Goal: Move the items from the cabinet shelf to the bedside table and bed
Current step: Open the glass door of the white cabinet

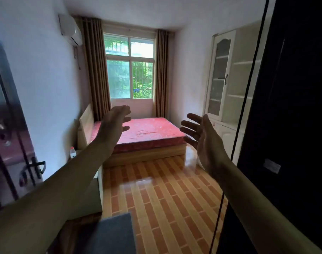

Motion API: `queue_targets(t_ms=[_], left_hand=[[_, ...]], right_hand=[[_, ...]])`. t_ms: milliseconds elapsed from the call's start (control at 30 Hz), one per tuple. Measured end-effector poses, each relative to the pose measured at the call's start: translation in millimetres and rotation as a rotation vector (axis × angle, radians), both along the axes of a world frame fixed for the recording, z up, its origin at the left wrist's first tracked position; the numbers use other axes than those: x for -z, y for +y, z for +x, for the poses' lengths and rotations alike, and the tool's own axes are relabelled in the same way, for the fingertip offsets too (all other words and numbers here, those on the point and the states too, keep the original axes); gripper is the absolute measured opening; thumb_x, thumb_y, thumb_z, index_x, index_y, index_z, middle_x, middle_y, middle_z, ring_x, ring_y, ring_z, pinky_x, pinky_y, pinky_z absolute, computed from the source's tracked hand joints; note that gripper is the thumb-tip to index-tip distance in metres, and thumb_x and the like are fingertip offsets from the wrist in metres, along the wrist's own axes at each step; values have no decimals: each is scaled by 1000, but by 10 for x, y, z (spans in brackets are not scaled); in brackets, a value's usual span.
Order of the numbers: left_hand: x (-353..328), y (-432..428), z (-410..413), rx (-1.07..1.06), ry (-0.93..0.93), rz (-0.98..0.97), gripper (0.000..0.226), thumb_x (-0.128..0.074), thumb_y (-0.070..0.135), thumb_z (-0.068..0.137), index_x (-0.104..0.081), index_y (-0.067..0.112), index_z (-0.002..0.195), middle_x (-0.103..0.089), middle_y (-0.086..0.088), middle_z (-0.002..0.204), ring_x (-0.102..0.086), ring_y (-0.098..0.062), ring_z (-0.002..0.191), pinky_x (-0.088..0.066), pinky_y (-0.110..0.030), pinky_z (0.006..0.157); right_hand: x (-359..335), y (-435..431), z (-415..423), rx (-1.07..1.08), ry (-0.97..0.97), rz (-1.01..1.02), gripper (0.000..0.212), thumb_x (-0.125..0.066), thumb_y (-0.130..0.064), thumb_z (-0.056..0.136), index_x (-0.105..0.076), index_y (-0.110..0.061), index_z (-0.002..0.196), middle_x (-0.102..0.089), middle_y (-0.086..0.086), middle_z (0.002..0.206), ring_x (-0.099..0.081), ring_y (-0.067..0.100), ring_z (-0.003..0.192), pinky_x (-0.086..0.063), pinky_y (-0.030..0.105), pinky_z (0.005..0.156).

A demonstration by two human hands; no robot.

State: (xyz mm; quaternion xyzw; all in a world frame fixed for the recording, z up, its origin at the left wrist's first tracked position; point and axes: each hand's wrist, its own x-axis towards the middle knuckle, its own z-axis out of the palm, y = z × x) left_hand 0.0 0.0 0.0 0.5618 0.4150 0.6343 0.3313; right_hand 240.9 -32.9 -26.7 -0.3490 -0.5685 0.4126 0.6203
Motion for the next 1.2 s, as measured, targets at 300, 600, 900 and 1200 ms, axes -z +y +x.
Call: queue_targets(t_ms=[300,600,900,1200], left_hand=[[208,790,-143,-21,8,-2,36,-45,35,104,-57,11,128,-63,-6,130,-63,-23,116,-53,-40,95],[249,2062,-436,86,-24,0,34,-41,31,105,-59,11,125,-65,-9,129,-63,-25,118,-53,-43,97],[264,3149,-566,58,36,60,24,-43,24,105,-60,12,116,-67,-9,119,-65,-23,111,-56,-36,87],[400,4438,-462,87,-21,-15,34,-42,27,105,-59,5,124,-66,-13,126,-64,-28,115,-55,-38,90]], right_hand=[[190,832,-214,-21,6,-24,48,-24,-52,102,-54,-28,133,-62,-1,134,-61,17,123,-48,32,99],[125,2031,-516,98,71,-5,49,-24,-47,104,-52,-21,136,-63,2,131,-62,19,121,-48,36,99],[72,3113,-679,178,-5,-3,50,-25,-48,105,-53,-21,137,-61,8,139,-60,24,126,-46,40,108],[188,4392,-712,184,13,29,54,-28,-55,100,-54,-23,135,-64,4,135,-62,20,122,-45,45,111]])
